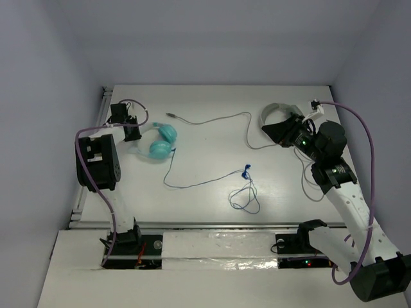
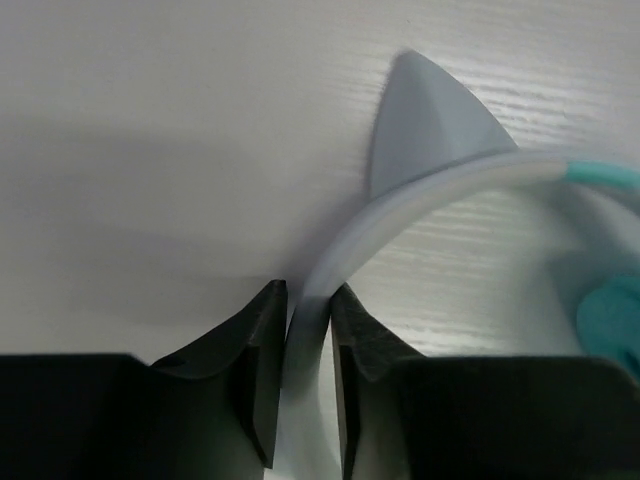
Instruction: Wrap the headphones
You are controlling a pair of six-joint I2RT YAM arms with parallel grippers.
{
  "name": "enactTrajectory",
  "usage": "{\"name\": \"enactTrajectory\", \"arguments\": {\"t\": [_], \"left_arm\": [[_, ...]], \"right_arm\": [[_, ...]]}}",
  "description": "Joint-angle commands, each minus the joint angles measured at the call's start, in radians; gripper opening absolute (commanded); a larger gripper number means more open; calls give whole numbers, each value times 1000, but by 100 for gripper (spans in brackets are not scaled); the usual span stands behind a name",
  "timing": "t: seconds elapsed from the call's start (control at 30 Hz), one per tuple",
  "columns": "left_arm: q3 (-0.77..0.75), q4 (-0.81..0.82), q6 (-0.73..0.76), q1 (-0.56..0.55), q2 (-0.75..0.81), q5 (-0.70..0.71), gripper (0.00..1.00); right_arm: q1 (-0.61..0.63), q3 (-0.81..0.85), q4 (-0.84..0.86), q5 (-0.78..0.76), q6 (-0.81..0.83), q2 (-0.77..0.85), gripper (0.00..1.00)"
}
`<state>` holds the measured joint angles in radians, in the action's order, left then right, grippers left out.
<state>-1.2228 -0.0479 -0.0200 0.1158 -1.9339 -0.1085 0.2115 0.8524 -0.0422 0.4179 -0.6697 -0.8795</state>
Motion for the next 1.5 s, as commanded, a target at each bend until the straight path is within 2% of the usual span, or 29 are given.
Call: {"name": "enactTrajectory", "arguments": {"t": [0.0,0.07,0.17,0.23,0.27,0.33,0.37,0.63,0.87,1.13,1.23,1.33,1.37,1.47], "left_arm": [[26,-4,-41,-4,56,-36,15],[19,-26,-64,-16,56,-7,7],[9,-64,-124,-34,76,-11,7],[17,-66,-133,-34,91,-14,15],[19,-67,-135,-44,96,-10,26],[14,-76,-130,-44,107,3,40],[13,-79,-129,-44,108,10,43],[5,-84,-123,-65,70,81,46],[-21,-72,-123,-129,38,220,42],[-27,-79,-133,-130,-20,299,38],[-40,-92,-133,-139,-52,308,28],[-43,-104,-124,-139,-66,339,3],[-41,-104,-123,-139,-62,346,0],[-50,-101,-118,-139,-7,307,0]], "right_arm": [[9,23,4,-4,15,1,32],[19,24,-5,-7,18,4,32],[19,13,1,-7,15,10,32],[28,8,4,-8,15,11,32],[28,7,4,-8,15,11,32],[28,7,2,-10,15,10,32],[28,7,2,-10,15,11,32],[28,-1,8,-11,12,22,32],[37,-6,22,-11,13,11,30],[37,-6,7,-39,27,33,30],[37,-6,11,-39,25,33,30],[37,-1,5,-48,28,30,30],[37,7,1,-50,30,30,29],[37,26,-22,-62,38,33,25]]}}
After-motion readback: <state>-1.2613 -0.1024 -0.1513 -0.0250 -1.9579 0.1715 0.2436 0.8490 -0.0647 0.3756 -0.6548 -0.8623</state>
